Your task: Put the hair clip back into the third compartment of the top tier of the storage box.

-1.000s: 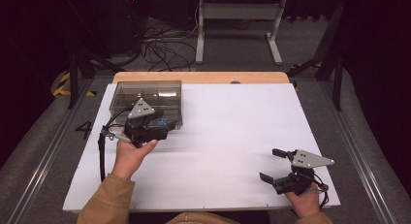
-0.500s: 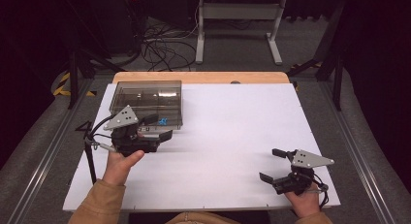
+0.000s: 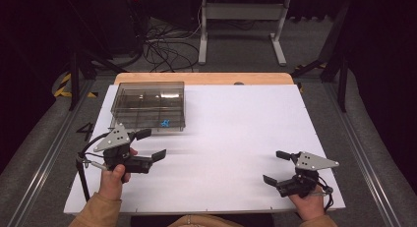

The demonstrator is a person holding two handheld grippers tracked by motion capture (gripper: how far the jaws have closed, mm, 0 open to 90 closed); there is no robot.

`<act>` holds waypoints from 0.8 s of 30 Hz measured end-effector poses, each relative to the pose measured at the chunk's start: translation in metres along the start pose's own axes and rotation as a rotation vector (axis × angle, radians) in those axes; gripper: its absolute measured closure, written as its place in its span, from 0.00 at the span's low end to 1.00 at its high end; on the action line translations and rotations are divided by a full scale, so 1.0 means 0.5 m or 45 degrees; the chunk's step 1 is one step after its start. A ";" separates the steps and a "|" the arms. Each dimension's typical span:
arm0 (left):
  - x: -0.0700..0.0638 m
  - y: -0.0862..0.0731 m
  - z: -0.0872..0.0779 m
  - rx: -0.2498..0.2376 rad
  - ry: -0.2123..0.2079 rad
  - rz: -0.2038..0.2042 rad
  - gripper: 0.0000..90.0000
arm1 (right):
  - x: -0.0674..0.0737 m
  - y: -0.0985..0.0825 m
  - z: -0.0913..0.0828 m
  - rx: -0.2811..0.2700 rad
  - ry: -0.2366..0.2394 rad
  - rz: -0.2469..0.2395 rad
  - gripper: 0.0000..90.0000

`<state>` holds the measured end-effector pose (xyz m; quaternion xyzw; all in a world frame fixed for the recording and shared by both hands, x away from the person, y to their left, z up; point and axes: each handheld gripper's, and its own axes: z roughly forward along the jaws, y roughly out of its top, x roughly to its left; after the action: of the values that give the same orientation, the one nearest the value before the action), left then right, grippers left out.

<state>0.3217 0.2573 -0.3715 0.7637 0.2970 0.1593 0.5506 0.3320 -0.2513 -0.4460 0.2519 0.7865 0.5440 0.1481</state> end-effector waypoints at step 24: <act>-0.011 -0.129 -0.022 -0.033 -0.013 0.082 0.14 | 0.001 0.000 0.000 -0.005 0.007 -0.005 0.02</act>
<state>0.2934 0.2761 -0.4276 0.7665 0.2675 0.1769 0.5564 0.3315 -0.2508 -0.4461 0.2485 0.7865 0.5458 0.1476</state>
